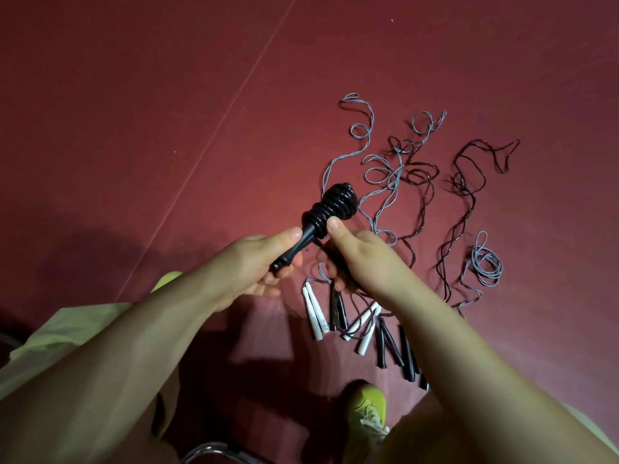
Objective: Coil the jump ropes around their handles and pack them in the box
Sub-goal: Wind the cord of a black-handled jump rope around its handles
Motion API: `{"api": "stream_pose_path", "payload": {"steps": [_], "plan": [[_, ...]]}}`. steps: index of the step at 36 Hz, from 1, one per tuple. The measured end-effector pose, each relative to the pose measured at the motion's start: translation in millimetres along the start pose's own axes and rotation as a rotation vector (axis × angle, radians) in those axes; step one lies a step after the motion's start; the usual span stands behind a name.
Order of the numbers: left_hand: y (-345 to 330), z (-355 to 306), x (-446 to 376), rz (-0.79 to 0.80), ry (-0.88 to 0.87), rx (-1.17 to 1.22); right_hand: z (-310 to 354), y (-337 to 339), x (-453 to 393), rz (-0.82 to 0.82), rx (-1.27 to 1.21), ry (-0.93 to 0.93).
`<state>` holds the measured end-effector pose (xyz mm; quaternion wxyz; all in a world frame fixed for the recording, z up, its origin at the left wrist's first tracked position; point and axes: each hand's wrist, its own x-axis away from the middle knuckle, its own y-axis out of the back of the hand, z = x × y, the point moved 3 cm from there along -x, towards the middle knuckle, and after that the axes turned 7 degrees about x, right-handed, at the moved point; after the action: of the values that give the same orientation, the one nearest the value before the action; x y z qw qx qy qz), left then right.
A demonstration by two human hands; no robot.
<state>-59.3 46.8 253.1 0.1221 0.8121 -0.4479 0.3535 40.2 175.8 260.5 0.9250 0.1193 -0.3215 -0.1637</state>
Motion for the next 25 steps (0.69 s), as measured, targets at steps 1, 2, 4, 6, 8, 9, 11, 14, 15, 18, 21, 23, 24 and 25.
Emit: {"api": "stream_pose_path", "payload": {"steps": [1,2,4,6,8,9,11,14,15,18,21,23,24,25], "plan": [[0,0,-1,-0.034,-0.006,-0.029,-1,0,-1,-0.003,-0.002,-0.003],[0,0,-2,-0.061,-0.015,-0.053,-2,0,-1,-0.006,-0.006,-0.003],[1,0,-4,-0.095,-0.050,-0.113,-2,-2,-2,0.002,-0.021,-0.006],[4,1,-7,-0.119,-0.114,-0.249,-2,-4,-1,0.023,-0.050,-0.015],[7,0,-7,-0.158,-0.189,-0.448,-1,-6,-1,0.029,-0.078,-0.028],[8,0,-7,-0.182,-0.219,-0.513,-1,-6,0,0.021,-0.086,-0.035],[8,-1,-6,-0.226,-0.265,-0.557,-1,-5,0,-0.003,-0.083,-0.032],[8,-2,-6,-0.193,-0.289,-0.497,2,-3,0,-0.021,-0.074,-0.004],[6,-2,-6,-0.137,-0.279,-0.426,4,-2,2,-0.025,-0.090,0.016],[0,-1,1,0.126,-0.148,-0.042,10,-2,5,-0.011,-0.163,0.087],[-8,5,7,0.503,0.073,0.234,13,-4,5,0.025,-0.265,0.140],[-14,5,12,0.753,0.127,0.413,12,-5,4,0.052,-0.420,0.148],[-16,5,14,0.838,0.132,0.496,11,-5,3,0.061,-0.501,0.146],[-19,4,15,0.884,0.141,0.560,12,-5,3,0.078,-0.554,0.152]]}}
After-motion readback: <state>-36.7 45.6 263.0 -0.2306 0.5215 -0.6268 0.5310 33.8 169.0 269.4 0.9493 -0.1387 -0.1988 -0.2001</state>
